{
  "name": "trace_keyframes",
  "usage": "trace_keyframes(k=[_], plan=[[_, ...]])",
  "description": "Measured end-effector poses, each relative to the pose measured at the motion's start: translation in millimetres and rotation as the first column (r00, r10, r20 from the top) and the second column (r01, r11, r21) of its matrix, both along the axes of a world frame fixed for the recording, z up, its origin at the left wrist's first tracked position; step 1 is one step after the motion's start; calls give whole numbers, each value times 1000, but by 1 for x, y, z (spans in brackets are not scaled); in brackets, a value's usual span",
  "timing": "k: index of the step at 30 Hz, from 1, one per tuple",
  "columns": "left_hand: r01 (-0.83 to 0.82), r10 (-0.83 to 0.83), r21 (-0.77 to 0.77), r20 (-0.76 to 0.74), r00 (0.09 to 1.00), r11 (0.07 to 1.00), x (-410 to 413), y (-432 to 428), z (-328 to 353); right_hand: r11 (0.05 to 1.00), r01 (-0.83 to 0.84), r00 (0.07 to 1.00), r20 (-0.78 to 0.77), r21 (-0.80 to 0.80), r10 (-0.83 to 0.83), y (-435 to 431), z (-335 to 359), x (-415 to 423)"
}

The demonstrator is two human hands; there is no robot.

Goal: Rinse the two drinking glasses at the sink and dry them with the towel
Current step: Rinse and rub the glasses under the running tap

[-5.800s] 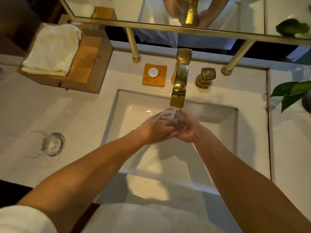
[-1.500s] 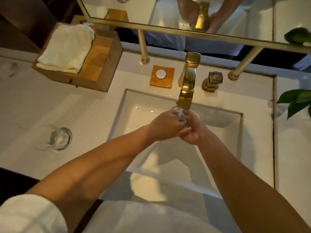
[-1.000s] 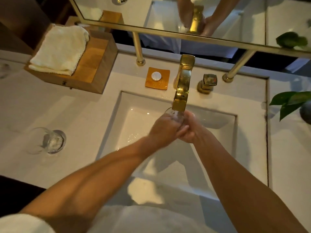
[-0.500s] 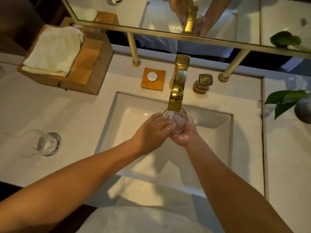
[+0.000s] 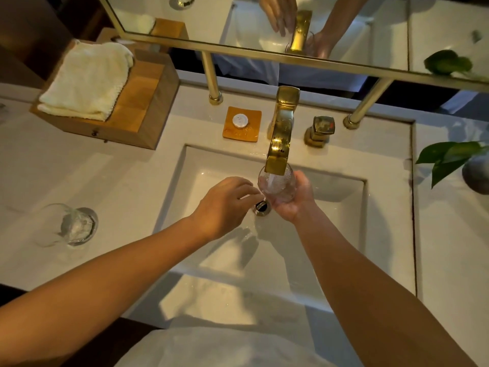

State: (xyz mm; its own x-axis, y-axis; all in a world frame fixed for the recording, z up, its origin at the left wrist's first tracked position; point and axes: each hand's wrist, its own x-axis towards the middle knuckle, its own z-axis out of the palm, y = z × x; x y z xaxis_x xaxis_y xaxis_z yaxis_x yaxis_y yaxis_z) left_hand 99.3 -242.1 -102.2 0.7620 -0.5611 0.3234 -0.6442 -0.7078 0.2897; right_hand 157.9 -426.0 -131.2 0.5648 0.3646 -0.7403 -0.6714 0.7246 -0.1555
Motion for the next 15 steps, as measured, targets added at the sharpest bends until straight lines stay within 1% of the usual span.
trace_keyframes(k=[2, 4, 5, 7, 8, 9, 10, 11, 12, 13, 14, 15], plan=[[-10, 11, 15, -36, 999, 1000, 0, -3, 0, 993, -66, 998, -19, -102, 65, 1, 1, 2], [-5, 7, 31, -56, 998, 1000, 2, -7, -1, 959, -167, 986, -19, -228, 167, 5, 1, 3], [-6, 9, 43, -65, 998, 999, 3, -8, -4, 939, -188, 981, -6, -287, 195, 8, 1, 2], [-52, 62, 87, -112, 992, 995, 3, -10, -9, 863, -145, 989, -35, -484, 147, 8, -4, 3], [-90, 106, 117, -142, 984, 989, 2, -9, -14, 754, -103, 993, -25, -649, 114, 6, -5, 1], [-123, 148, 152, -164, 975, 981, 0, -7, -19, 562, -54, 991, 24, -826, 131, 2, -7, -2], [-142, 179, 191, -189, 966, 971, -3, -5, -25, 287, 9, 964, 84, -958, 251, -1, -7, -6], [-140, 186, 218, -209, 960, 966, -5, -2, -29, 26, 112, 889, 112, -993, 444, -5, -9, -11], [-121, 175, 237, -225, 958, 964, -8, -1, -33, -143, 238, 788, 105, -961, 607, -8, -8, -16], [-96, 157, 251, -236, 959, 963, -10, -1, -36, -223, 308, 719, 73, -925, 691, -9, -7, -20], [-74, 139, 257, -244, 960, 964, -10, -2, -37, -234, 312, 707, 60, -921, 705, -10, -9, -20], [-55, 118, 245, -250, 961, 968, -10, -5, -38, -188, 243, 751, 62, -952, 657, -12, -12, -19]])
